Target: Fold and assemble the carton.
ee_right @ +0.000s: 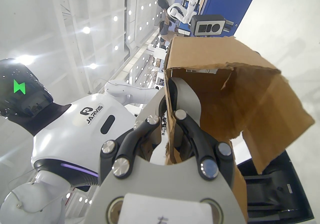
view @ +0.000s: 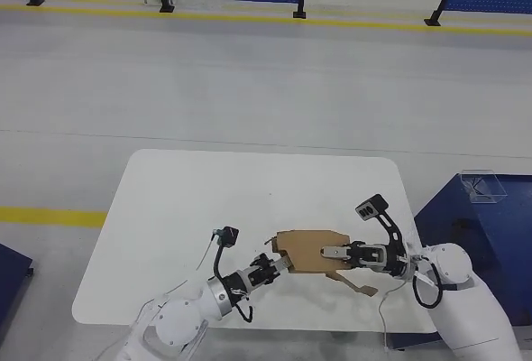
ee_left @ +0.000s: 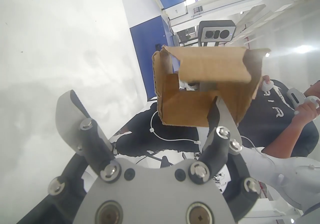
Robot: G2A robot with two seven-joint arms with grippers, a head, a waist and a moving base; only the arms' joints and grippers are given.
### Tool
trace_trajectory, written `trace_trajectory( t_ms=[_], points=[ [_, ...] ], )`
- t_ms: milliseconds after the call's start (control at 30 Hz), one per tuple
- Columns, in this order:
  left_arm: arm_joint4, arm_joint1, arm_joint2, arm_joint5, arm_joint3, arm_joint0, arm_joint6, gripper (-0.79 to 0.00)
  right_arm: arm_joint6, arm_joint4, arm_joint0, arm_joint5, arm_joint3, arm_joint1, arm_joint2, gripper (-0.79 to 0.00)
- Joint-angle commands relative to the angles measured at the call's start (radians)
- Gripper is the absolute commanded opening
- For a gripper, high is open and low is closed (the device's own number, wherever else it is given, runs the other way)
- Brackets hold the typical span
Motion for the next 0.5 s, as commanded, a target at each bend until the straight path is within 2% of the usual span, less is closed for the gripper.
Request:
trace_trajectory(
  t_ms=[0, 133, 267, 367, 467],
  points=[
    [0.009, -0.002, 0.013, 0.014, 0.005, -0.010, 0.000, 0.000, 0.002, 0.005, -0.001, 0.001, -0.002, 0.000, -0.001, -0.785],
    [0.005, -0.006, 0.035, 0.014, 0.010, -0.022, -0.007, 0.000, 0.017, 0.032, -0.002, 0.027, 0.001, -0.002, -0.008, -0.785],
    [0.009, -0.006, 0.037, -0.004, 0.012, -0.022, 0.002, 0.000, 0.032, 0.122, 0.005, 0.099, 0.021, -0.007, -0.019, -0.785],
    [-0.005, -0.002, 0.006, -0.032, -0.007, 0.000, 0.029, 0.000, 0.049, 0.227, 0.022, 0.189, 0.055, -0.011, -0.022, -0.785],
    [-0.036, 0.009, -0.058, -0.084, -0.049, 0.046, 0.037, 0.000, 0.070, 0.316, 0.045, 0.273, 0.092, -0.015, -0.019, -0.785]
  ],
)
